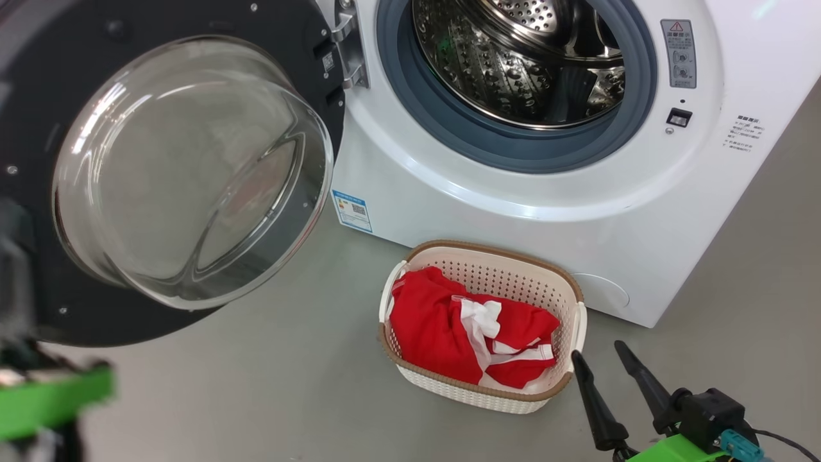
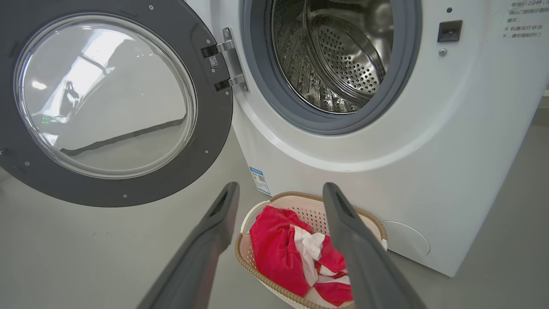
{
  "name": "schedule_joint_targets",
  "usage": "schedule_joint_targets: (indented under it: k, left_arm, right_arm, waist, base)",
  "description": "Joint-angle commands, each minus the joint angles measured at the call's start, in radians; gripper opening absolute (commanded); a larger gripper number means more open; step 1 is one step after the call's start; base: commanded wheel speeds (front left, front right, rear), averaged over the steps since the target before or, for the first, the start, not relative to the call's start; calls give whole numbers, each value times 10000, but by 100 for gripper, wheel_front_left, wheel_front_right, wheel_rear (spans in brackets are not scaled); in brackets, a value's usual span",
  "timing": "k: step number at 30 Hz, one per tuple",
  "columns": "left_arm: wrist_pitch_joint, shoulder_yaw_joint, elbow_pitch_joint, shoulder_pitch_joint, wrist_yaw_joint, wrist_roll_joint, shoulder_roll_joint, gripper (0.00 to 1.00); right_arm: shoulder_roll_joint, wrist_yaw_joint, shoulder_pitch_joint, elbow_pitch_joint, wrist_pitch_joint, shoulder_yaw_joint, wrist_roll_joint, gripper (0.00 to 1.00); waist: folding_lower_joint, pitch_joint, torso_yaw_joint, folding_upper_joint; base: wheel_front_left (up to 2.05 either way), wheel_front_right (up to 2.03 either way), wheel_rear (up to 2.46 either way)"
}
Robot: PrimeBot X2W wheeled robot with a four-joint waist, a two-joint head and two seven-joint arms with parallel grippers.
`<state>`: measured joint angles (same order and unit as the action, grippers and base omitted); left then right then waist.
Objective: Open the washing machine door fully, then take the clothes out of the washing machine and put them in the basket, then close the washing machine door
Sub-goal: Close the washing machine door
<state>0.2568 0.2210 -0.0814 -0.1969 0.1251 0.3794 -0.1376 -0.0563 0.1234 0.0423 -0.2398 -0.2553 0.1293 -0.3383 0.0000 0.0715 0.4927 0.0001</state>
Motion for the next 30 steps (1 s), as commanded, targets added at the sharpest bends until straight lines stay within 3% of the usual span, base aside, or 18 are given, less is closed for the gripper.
schedule_joint_targets:
  k: [1, 2, 7, 10, 17, 23, 30]
  left_arm:
    - [49, 588, -320, -875, 52, 151, -809, 0]
    - [49, 588, -320, -875, 52, 151, -809, 0]
    - [49, 1069, 279, -2619, 53, 747, -2631, 0]
    - [49, 1214, 1137, -3451, 54, 1163, -3445, 0]
    - [-57, 1209, 5030, -5116, 54, 3898, -4606, 0]
    - [-2297, 763, 8242, -6201, 55, 6296, -5285, 0]
    - [-5526, -19, 9805, -6362, 55, 7756, -5806, 0]
  right_arm:
    - [-3, 73, -31, 306, -65, 96, 198, 100]
    - [-3, 73, -31, 306, -65, 96, 198, 100]
    - [31, 73, 42, 397, -65, -102, 300, 100]
    - [43, 73, 15, 416, -65, -116, 333, 100]
    - [55, 73, -208, 438, -65, -162, 427, 100]
    - [58, 73, -363, 503, -65, -299, 528, 100]
    - [59, 73, -491, 540, -65, -345, 627, 100]
  waist:
    - [0, 33, 11, -1]
    - [0, 33, 11, -1]
    - [0, 135, -96, -1]
    - [0, 247, -190, -1]
    - [0, 617, -326, -1]
    - [0, 918, -332, -1]
    - [0, 1153, -435, -1]
  base:
    - [0, 0, 0]
    - [0, 0, 0]
    - [0, 0, 0]
    - [0, 0, 0]
    - [0, 0, 0]
    - [0, 0, 0]
    - [0, 0, 0]
